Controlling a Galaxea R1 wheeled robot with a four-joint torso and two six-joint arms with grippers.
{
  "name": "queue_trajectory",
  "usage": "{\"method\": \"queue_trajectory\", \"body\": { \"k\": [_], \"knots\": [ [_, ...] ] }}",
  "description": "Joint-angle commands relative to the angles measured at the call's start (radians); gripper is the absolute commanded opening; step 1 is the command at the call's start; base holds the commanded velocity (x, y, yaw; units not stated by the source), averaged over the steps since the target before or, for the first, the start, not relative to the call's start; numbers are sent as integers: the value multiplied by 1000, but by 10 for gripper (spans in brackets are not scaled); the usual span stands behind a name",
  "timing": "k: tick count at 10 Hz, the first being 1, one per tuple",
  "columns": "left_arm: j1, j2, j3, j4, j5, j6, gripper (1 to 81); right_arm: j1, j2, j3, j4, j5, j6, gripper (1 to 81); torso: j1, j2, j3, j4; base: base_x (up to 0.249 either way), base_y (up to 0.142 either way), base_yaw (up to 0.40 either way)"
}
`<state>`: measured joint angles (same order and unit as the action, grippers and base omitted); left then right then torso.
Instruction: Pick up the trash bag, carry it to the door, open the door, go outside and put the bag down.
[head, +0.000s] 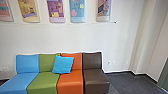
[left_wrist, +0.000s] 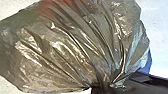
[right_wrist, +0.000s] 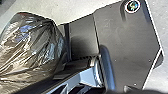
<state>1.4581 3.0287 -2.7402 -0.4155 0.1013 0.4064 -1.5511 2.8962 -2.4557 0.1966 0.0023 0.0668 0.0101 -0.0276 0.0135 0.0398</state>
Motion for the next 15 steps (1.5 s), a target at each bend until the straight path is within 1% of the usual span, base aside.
{"method": "queue_trajectory", "body": {
  "k": [1, 2, 3, 5, 7, 9, 13, 15],
  "knots": [
    [-60, 33, -65, 4, 60, 3, 10, 39, 51, -79, -9, -59, -2, 811, 0, 0, 0, 0, 0, 0, 0],
    [-60, 36, -69, 4, 58, 5, 10, 35, 70, -112, -11, -59, -4, 811, 0, 0, 0, 0, 0, 0, 0],
    [-60, 36, -69, 6, 43, 5, 10, 31, 94, -158, -14, -59, -4, 811, 0, 0, 0, 0, 0, 0, 0],
    [-60, 36, -69, 7, 41, 5, 10, 31, 116, -187, -19, -59, -4, 811, 0, 0, 0, 0, 0, 0, 0],
    [-60, 38, -67, 9, 41, 5, 10, 31, 119, -187, -20, -59, -2, 811, 0, 0, 0, 0, 0, 0, 0],
    [-60, 43, -67, 24, 41, 5, 10, 30, 117, -189, -19, -59, -4, 811, 0, 0, 0, 0, 0, 0, 0],
    [-60, 36, -69, 23, 41, 5, 10, 31, 119, -184, -20, -59, -4, 811, 0, 0, 0, 0, 0, 0, 0],
    [-60, 35, -69, 20, 41, 5, 10, 30, 119, -184, -20, -59, -4, 811, 0, 0, 0, 0, 0, 0, -106]
  ]
}}
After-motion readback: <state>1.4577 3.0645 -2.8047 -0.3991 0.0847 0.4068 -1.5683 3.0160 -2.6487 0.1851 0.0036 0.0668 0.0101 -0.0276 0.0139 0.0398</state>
